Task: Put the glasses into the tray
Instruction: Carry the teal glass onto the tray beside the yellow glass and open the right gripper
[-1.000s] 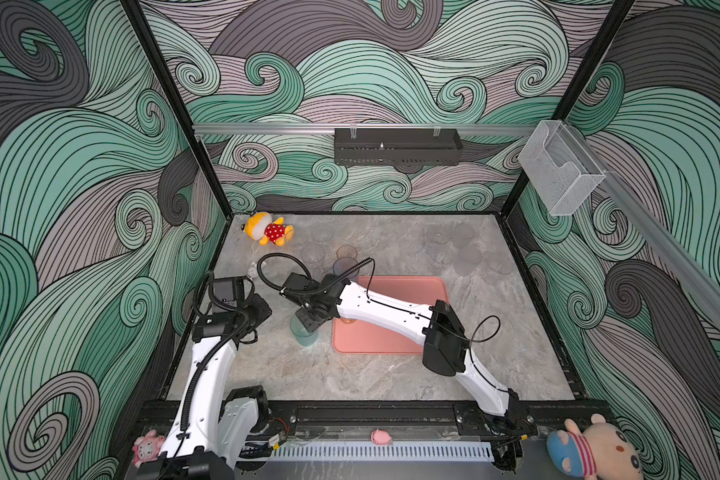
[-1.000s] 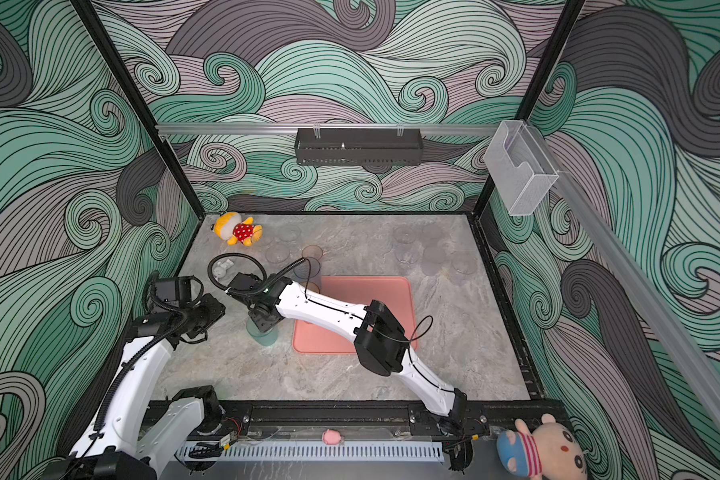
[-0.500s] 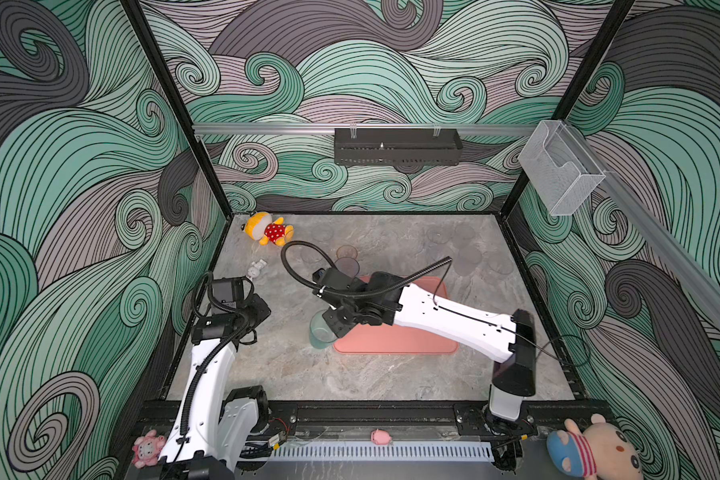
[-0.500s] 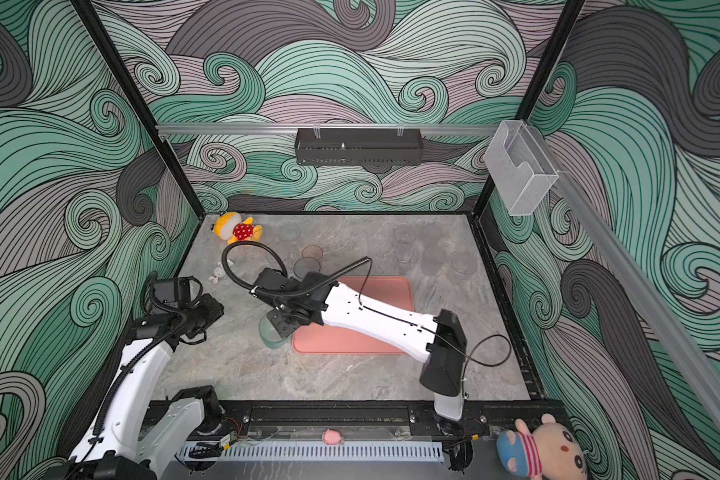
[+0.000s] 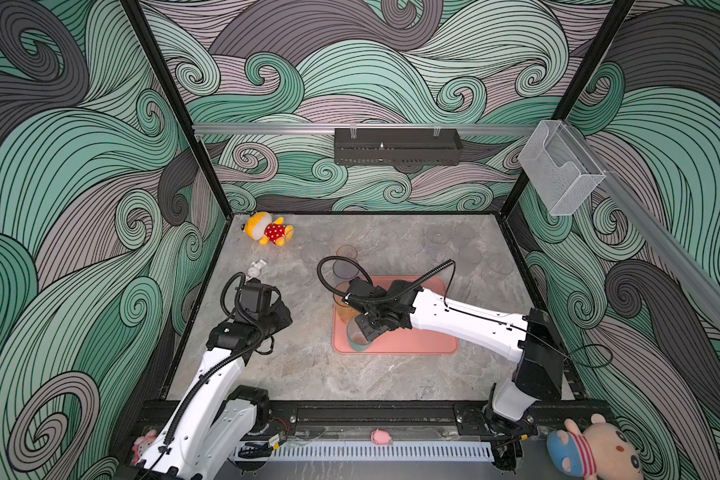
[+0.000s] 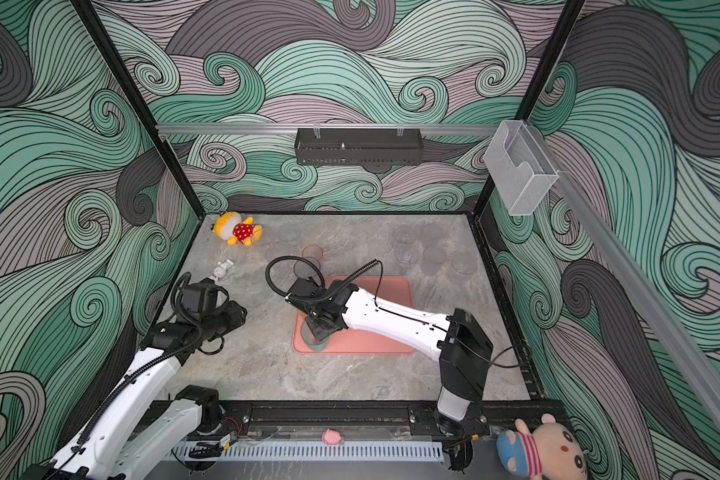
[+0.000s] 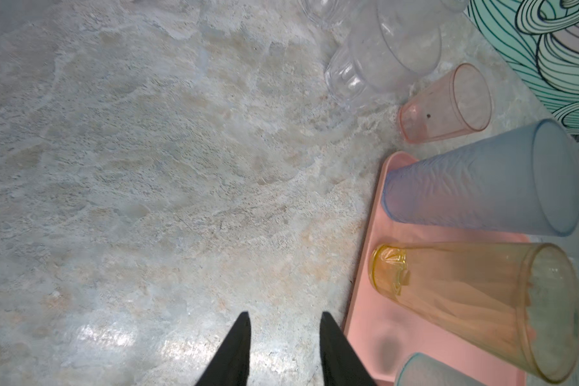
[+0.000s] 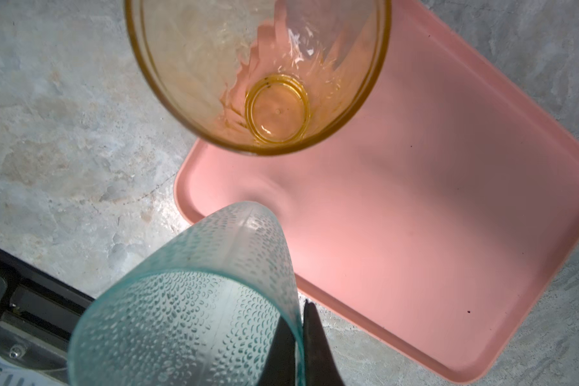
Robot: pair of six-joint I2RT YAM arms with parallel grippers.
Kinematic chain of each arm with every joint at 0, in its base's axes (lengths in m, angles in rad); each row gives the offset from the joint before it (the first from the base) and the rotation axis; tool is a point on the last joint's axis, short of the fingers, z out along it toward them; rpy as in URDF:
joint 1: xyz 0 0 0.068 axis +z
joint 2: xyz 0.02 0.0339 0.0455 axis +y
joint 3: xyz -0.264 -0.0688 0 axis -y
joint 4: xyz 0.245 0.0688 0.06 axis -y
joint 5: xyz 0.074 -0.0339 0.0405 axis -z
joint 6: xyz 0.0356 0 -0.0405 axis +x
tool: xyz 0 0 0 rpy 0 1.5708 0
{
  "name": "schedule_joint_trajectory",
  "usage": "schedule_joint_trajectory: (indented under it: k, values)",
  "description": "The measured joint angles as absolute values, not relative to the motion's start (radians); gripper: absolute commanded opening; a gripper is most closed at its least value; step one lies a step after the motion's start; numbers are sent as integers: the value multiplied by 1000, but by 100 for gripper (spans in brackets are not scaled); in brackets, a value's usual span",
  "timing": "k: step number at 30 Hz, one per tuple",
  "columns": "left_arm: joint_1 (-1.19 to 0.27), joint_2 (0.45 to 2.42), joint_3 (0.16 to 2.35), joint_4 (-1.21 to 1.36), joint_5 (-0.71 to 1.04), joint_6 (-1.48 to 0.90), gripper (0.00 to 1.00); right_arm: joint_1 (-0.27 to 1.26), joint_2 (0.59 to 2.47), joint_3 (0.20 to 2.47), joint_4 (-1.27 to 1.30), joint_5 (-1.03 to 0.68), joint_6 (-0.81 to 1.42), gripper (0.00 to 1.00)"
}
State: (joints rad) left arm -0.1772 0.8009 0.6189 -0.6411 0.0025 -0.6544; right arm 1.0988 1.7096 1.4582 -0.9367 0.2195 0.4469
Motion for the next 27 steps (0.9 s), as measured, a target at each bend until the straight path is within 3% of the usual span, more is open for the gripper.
schedule_joint_trajectory:
  k: [19,21,27]
  values:
    - [-180,813,577,-593,-35,-664,39,1088,1852,1517,-874,213,519,7]
    - [-180,805,575,-591,-39,-665,39,1088,1861,1528,-873,207,525,10]
    - [-180,768,564,-590,-56,-666,39,1088,1863,1530,-874,195,534,32]
